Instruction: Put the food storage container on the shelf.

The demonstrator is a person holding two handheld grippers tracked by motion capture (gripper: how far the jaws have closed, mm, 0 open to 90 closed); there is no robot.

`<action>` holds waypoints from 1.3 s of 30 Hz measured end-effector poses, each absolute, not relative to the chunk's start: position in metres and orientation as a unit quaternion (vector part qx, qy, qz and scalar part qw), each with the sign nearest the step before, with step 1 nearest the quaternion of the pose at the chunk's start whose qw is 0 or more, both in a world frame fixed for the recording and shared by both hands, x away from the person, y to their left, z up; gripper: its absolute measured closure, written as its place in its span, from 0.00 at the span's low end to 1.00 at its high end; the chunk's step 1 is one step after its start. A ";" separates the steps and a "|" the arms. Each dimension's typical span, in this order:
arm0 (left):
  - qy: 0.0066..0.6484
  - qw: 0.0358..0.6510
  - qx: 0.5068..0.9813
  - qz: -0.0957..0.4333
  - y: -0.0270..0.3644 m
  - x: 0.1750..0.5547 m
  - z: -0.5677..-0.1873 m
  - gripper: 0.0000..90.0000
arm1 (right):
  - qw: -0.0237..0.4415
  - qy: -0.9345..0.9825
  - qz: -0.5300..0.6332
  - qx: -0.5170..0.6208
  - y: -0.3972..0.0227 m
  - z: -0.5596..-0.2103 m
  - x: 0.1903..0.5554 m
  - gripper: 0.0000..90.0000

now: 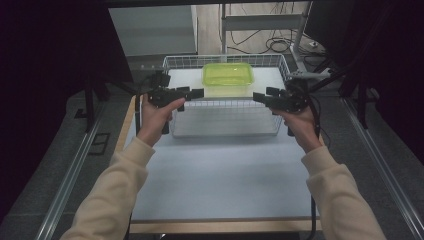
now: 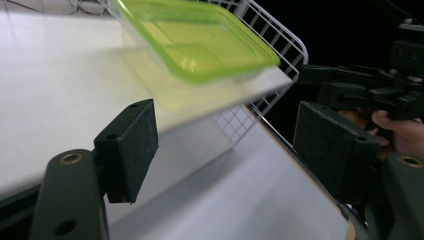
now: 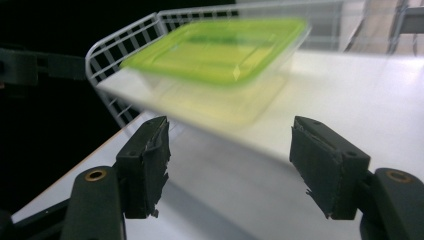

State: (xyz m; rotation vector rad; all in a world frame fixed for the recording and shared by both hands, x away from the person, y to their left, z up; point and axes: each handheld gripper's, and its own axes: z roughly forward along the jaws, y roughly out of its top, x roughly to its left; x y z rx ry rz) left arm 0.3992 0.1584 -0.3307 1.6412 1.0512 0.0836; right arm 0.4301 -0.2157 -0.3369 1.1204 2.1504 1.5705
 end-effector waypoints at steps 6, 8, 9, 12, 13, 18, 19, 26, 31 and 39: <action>0.426 0.565 0.706 0.040 0.168 0.356 -0.365 0.29 | 0.114 0.745 0.548 0.364 -0.222 -0.364 0.393 0.34; 0.424 0.562 0.709 0.041 0.169 0.348 -0.378 0.29 | 0.111 0.749 0.546 0.359 -0.224 -0.370 0.385 0.34; 0.424 0.559 0.711 0.045 0.169 0.344 -0.385 0.29 | 0.107 0.748 0.549 0.358 -0.224 -0.374 0.381 0.33; 0.419 0.548 0.722 0.049 0.167 0.334 -0.400 0.29 | 0.100 0.756 0.543 0.350 -0.225 -0.390 0.366 0.32; 0.417 0.544 0.726 0.049 0.166 0.331 -0.406 0.29 | 0.098 0.759 0.541 0.348 -0.225 -0.394 0.363 0.32; 0.412 0.522 0.745 0.041 0.160 0.308 -0.443 0.29 | 0.084 0.769 0.530 0.347 -0.225 -0.423 0.343 0.30; 0.411 0.513 0.752 0.042 0.157 0.301 -0.453 0.29 | 0.079 0.772 0.527 0.347 -0.226 -0.435 0.334 0.29; 0.410 0.486 0.771 0.023 0.153 0.283 -0.492 0.29 | 0.073 0.788 0.501 0.351 -0.233 -0.476 0.314 0.29; 0.420 0.481 0.769 0.022 0.159 0.284 -0.501 0.29 | 0.080 0.795 0.484 0.356 -0.236 -0.489 0.311 0.29; 0.423 0.478 0.770 0.023 0.158 0.285 -0.507 0.29 | 0.087 0.795 0.491 0.347 -0.234 -0.490 0.308 0.28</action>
